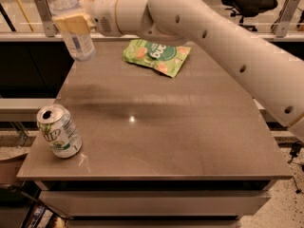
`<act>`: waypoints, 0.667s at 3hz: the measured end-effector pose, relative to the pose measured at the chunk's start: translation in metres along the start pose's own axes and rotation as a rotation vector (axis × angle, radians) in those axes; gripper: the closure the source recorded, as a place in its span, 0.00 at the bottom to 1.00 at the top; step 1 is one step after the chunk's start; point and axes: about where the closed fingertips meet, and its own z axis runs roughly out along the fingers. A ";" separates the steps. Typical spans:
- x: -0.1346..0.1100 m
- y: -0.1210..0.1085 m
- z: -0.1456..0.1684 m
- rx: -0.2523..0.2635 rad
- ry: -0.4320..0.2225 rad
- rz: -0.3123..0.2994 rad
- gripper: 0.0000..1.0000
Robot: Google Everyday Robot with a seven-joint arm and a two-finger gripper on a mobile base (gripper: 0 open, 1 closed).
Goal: Pick blue plastic bottle
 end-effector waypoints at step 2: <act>-0.025 0.001 0.002 -0.002 0.021 -0.042 1.00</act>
Offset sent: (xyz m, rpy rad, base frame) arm -0.0026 0.0051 0.0223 -0.0302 -0.0289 0.0027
